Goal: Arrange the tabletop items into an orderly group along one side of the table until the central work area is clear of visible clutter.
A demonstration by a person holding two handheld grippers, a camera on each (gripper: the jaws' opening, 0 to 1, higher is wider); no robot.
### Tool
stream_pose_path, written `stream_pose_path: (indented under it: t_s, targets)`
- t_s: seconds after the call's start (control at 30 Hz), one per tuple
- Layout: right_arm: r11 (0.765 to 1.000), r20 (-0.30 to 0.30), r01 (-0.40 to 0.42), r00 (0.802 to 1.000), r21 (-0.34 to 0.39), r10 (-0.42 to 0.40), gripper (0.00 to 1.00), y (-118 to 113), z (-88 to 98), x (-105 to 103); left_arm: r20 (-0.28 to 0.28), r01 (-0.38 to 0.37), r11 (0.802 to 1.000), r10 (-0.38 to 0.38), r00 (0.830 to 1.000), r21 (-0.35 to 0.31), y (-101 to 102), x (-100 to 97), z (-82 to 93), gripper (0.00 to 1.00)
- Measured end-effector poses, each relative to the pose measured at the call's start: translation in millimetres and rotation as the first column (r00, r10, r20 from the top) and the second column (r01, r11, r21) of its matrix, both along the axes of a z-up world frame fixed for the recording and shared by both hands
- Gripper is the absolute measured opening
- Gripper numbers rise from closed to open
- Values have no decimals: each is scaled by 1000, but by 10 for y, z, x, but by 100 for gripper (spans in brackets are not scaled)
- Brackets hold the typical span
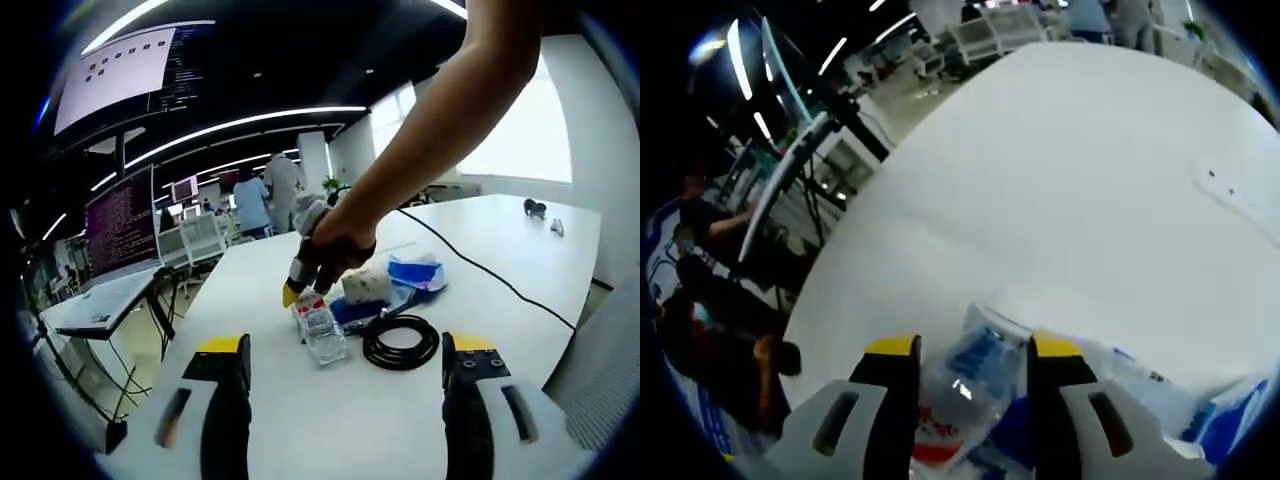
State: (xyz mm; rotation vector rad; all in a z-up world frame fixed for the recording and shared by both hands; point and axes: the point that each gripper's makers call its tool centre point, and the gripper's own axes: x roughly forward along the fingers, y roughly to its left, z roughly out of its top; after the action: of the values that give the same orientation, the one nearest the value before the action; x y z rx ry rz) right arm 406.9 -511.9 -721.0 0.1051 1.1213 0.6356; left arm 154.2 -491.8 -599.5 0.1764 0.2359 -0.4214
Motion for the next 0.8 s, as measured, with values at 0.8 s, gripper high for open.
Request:
stream_pose_path:
  t_s: [0.8]
  targets:
    - [995, 127, -100, 987, -26, 102, 34, 7, 281, -258, -4, 8, 1000, -8, 1000, -5, -25, -6, 0, 76]
